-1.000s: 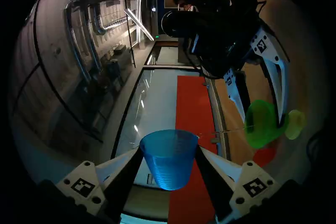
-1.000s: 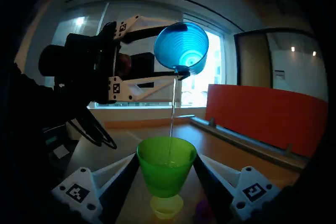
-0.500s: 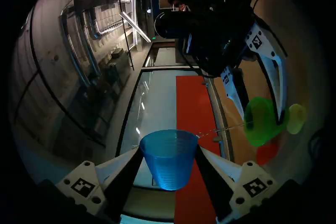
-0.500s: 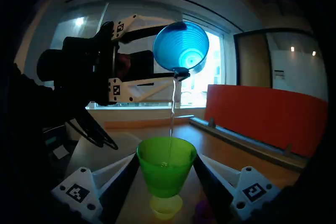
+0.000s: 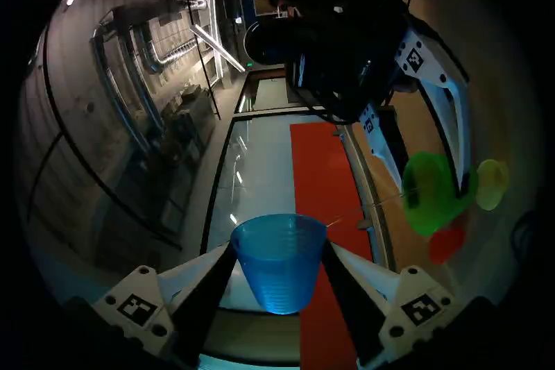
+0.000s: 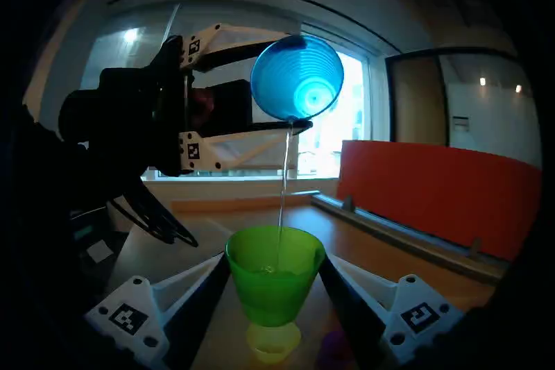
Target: Pour water
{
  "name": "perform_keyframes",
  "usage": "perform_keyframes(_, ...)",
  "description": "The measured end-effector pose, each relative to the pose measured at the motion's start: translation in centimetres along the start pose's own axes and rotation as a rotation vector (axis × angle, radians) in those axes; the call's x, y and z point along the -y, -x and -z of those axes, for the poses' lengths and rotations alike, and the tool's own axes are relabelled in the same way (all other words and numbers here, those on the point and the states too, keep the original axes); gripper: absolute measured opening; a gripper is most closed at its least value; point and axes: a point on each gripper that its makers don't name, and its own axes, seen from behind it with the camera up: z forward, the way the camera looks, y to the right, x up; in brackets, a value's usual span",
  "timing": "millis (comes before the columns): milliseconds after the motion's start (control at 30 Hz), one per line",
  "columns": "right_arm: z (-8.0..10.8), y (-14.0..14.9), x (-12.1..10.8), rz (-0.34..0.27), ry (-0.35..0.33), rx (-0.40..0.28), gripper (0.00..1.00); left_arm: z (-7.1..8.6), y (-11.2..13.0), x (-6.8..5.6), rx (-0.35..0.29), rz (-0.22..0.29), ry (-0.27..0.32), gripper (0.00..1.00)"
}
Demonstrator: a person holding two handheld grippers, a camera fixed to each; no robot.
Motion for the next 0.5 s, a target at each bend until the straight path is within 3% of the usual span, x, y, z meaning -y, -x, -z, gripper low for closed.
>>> perform_keyframes(500, 0.04, 0.02, -0.10, 0.000, 0.004, -0.002, 0.91, 0.35, -0.29, -0.66, 0.002, -0.020, 0.009, 0.86)
